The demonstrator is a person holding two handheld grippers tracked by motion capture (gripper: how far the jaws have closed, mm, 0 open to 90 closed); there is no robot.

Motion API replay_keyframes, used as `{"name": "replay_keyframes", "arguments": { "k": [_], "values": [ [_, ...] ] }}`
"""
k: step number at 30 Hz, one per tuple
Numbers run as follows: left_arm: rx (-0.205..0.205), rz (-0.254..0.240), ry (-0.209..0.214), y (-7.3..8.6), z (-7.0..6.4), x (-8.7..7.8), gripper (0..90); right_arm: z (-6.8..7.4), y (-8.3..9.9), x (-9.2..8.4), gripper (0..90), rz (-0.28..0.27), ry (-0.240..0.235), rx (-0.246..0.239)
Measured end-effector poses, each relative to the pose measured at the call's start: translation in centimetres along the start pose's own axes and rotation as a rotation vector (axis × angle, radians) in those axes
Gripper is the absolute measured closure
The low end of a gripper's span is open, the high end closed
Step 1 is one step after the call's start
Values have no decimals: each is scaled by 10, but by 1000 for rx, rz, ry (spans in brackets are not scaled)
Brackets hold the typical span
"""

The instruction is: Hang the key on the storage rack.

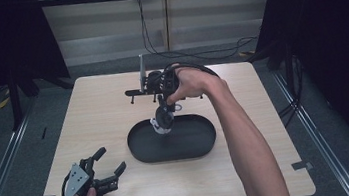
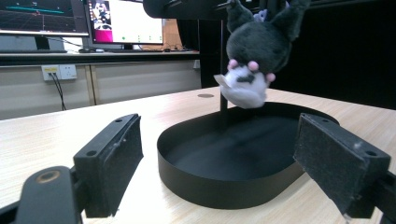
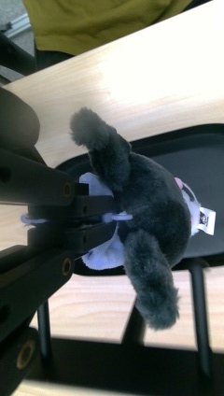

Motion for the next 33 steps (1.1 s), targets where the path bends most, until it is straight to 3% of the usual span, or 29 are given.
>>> {"name": "replay_keyframes", "arguments": {
  "k": [6, 23, 33],
  "values": [
    [0, 0, 0, 0, 0, 0, 151, -6, -1, 1, 878, 24, 12, 5],
    [4, 0, 0, 0, 0, 0, 152, -20, -1, -9, 877, 0, 18, 23],
    [0, -1, -1, 0, 0, 0, 152, -30, -3, -3, 875, -3, 30, 29]
  ]
}}
Point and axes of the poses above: each handheld gripper's, and its own axes: x roughly forward along the jaws, y roughly out of its underside, z roughly to its left, the point moved 5 cm from there along x, roughly forward along the jaws, and after that the axes turned 11 degrees about -y, right-handed, at the moved point
